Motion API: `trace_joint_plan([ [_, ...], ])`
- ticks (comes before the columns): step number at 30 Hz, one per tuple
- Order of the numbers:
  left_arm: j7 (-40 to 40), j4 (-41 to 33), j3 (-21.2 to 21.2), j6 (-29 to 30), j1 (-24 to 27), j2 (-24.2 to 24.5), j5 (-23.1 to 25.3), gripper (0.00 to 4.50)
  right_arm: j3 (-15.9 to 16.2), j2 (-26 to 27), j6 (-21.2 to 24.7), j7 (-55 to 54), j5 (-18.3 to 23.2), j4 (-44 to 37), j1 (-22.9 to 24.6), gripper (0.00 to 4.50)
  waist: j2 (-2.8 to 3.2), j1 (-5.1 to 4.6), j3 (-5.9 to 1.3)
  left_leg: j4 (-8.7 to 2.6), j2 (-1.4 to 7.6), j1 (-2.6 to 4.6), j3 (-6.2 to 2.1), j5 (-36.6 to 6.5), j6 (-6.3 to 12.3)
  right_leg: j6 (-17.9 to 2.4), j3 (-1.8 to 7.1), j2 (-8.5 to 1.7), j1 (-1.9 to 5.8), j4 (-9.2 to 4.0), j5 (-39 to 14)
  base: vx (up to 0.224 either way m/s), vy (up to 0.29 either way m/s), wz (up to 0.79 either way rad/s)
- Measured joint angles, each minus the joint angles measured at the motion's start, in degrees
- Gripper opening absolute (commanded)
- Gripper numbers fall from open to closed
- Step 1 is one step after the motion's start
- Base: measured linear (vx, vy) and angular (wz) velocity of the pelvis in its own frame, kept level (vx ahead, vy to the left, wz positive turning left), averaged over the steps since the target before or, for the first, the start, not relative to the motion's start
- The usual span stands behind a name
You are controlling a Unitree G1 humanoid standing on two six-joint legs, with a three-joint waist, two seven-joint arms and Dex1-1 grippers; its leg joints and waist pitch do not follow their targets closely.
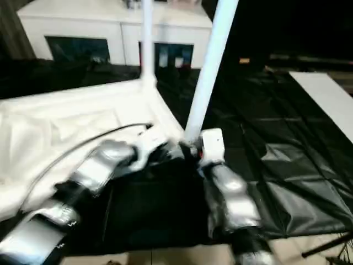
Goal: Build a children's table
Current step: Rotate leg to tighten
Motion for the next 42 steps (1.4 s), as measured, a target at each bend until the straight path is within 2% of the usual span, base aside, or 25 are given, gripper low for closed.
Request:
trace_joint_plan([
  [6, 2.8, 5.4, 1.3, -1.8, -2.7, -2.1, 0.1, 0.0, -0.8, 2.0, -3.0, -5.0, -2.0, 4.8, -3.0, 2.64, 0.17, 0.37, -0.08, -0.1, 0.0, 0.0, 0.01, 0.0, 0.05, 0.1, -0.04, -0.01, -0.01, -0.08, 0.1, 0.0, 0.0, 0.0],
  [8, 2.8, 5.7, 1.3, -2.6, -2.7, -1.9, 0.4, 0.0, -0.8, 2.0, -3.4, -4.9, -2.3, 4.9, -2.9, 3.2, 0.21, 0.44, -0.06, -0.1, 0.0, 0.0, 0.02, 0.0, 0.05, 0.1, -0.04, -0.01, 0.0, -0.11, 0.1, 0.0, 0.0, 0.0],
  [12, 2.8, 5.8, 1.0, -4.5, -2.5, -0.5, 1.1, 0.0, 0.7, 1.8, -4.4, -3.1, -2.6, 1.0, 0.6, 3.43, 0.31, 0.11, 0.01, -0.16, 0.0, -0.01, 0.01, 0.0, 0.05, 0.1, -0.03, 0.0, -0.06, -0.13, 0.1, 0.0, 0.0, 0.0],
  [13, 2.5, 5.5, 0.7, -5.0, -2.3, -0.2, 1.2, 0.0, 1.2, 1.5, -4.3, -2.7, -2.7, -0.3, 1.6, 3.7, 0.35, 0.11, 0.04, -0.17, 0.0, -0.02, 0.01, 0.0, 0.05, 0.1, -0.03, 0.0, -0.08, -0.13, 0.1, 0.0, 0.0, 0.0],
  [19, -4.2, -1.4, -0.8, -6.2, 1.3, 4.4, 1.5, 0.0, 0.1, -5.1, -0.4, 1.2, -2.2, -12.4, 7.4, 4.19, 0.42, 0.17, 0.07, -0.38, 0.01, 0.03, 0.01, 0.0, 0.04, 0.4, -0.04, 0.01, -0.14, -0.13, 0.0, 0.0, 0.0, 0.0],
  [21, -8.0, -5.3, -1.3, -6.4, 3.3, 6.6, 0.9, 0.0, 0.1, -8.1, 1.8, 5.8, -0.6, -16.1, 9.9, 4.33, 0.43, 0.27, 0.06, -0.42, 0.01, 0.04, 0.01, 0.0, 0.04, 0.5, -0.04, 0.01, -0.13, -0.12, -0.1, 0.0, 0.0, 0.0],
  [22, -11.2, -8.2, -1.9, -6.3, 4.8, 8.6, 0.2, 0.0, 0.7, -11.4, 3.8, 10.9, 1.3, -18.7, 11.8, 4.43, 0.47, 0.35, 0.09, -0.42, 0.02, 0.04, 0.01, 0.0, 0.04, 0.6, -0.04, 0.01, -0.13, -0.13, -0.1, 0.0, 0.0, 0.0],
  [25, -16.9, -12.1, -2.6, -6.4, 6.6, 12.0, -1.4, 0.0, 2.9, -19.0, 7.8, 22.5, 5.2, -22.9, 14.6, 4.43, 0.52, 0.41, 0.11, -0.41, 0.02, 0.02, 0.01, 0.0, 0.05, 0.7, -0.04, 0.01, -0.12, -0.16, -0.2, 0.0, 0.0, 0.0],
  [29, -21.7, -15.5, -3.7, -5.3, 7.7, 14.5, -2.3, 0.0, 7.5, -24.4, 8.7, 33.6, 6.8, -24.7, 16.8, 4.43, 0.53, 0.63, 0.12, -0.39, 0.02, 0.0, 0.01, 0.0, 0.06, 0.7, -0.04, 0.0, -0.08, -0.25, -0.2, 0.0, 0.0, 0.0],
  [32, -24.6, -19.6, -4.1, -3.4, 9.3, 16.1, -2.6, 0.0, 7.7, -25.5, 10.2, 38.0, 7.6, -24.6, 17.1, 4.43, 0.49, 0.56, 0.15, -0.36, 0.02, 0.0, 0.02, 0.0, 0.07, 0.7, -0.03, 0.0, -0.08, -0.24, -0.2, 0.0, 0.0, 0.0],
  [36, -26.0, -22.0, -4.9, -2.2, 10.1, 16.7, -2.7, 0.0, 7.4, -25.4, 10.6, 39.3, 8.9, -23.9, 14.4, 4.43, 0.45, 0.62, 0.17, -0.34, 0.02, 0.0, 0.02, 0.0, 0.06, 0.7, -0.03, 0.0, -0.09, -0.19, -0.1, 0.0, 0.0, 0.0],
  [38, -26.2, -22.5, -5.2, -1.9, 10.3, 16.7, -2.9, 0.0, 7.4, -25.2, 9.5, 39.1, 8.7, -22.0, 12.4, 4.43, 0.44, 0.73, 0.17, -0.32, 0.02, 0.0, 0.02, 0.0, 0.06, 0.6, -0.03, -0.01, -0.07, -0.18, -0.1, 0.0, 0.0, 0.0],
  [42, -26.7, -23.1, -5.5, -1.4, 10.3, 16.8, -2.9, 0.0, 7.4, -24.7, 8.0, 39.1, 8.5, -19.9, 11.8, 4.43, 0.4, 0.98, 0.17, -0.31, 0.02, 0.0, 0.03, 0.0, 0.06, 0.6, -0.03, -0.01, -0.06, -0.19, -0.1, 0.0, 0.0, 0.0],
])
